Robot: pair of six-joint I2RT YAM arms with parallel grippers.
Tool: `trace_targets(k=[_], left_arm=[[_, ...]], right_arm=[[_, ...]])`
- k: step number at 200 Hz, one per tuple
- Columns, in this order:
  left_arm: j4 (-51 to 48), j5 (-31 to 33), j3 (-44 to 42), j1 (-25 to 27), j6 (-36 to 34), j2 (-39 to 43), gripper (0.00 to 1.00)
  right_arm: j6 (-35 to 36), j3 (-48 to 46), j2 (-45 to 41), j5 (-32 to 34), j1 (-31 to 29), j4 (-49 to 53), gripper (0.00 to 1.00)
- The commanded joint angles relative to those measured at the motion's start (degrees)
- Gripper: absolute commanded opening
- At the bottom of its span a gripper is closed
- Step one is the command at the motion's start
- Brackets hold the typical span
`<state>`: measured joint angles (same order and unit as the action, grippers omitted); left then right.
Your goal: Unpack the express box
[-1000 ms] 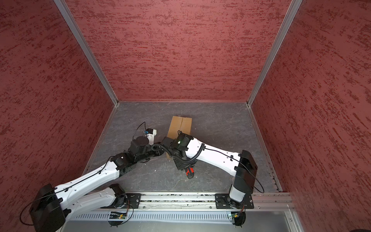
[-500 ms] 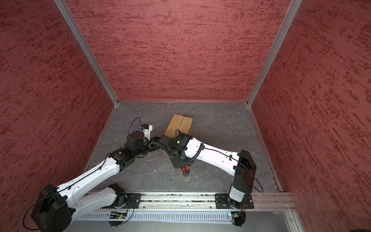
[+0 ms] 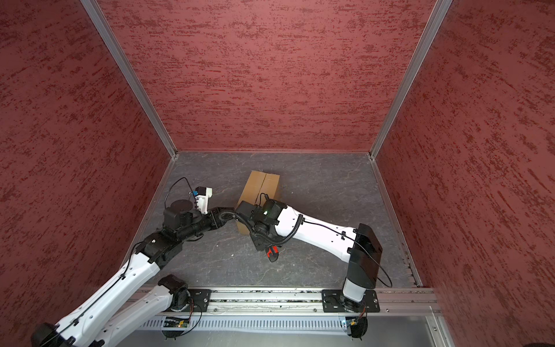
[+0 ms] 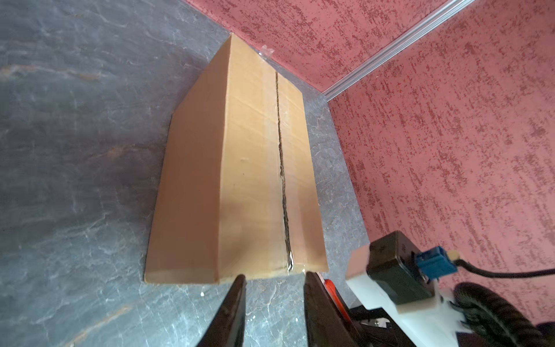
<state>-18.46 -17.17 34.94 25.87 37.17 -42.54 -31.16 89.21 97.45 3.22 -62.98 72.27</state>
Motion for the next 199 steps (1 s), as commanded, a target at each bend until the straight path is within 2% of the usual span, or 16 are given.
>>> trace_targets(k=[1,24,49,62,76,94,156,199], left_arm=[[-7.3,-2.61,-2.99,-0.2,-1.06,2.07,0.29],[-7.23,-2.0,-5.15,-0.29,-2.04,2.06,0.25],[-4.2,-1.11,-6.02,-0.29,-4.66,-1.54,0.25],[-3.24,0.27,-5.8,-0.29,-6.5,-3.61,0.3],[-1.06,1.36,-6.4,-0.29,-8.16,-4.71,0.43],[3.89,1.61,-8.22,-0.2,-9.47,-4.68,0.48],[19.22,4.31,-12.82,0.85,-12.49,-5.22,0.48],[24.14,3.31,-12.88,2.41,-13.53,-7.24,0.46]], right_arm=[[0.75,1.23,0.47,0.43,0.31,-1.35,0.0],[0.83,1.47,0.44,0.9,0.31,-1.42,0.0],[0.95,2.0,0.39,1.33,0.31,-1.08,0.0],[1.01,2.18,0.31,1.43,0.31,-0.95,0.0],[1.1,2.28,0.35,1.43,0.31,-0.67,0.0],[1.12,2.2,0.22,1.55,0.31,-0.67,0.0],[1.54,2.13,0.48,1.1,0.31,-0.81,0.0],[2.15,3.11,1.33,0.99,0.27,-0.06,0.0]])
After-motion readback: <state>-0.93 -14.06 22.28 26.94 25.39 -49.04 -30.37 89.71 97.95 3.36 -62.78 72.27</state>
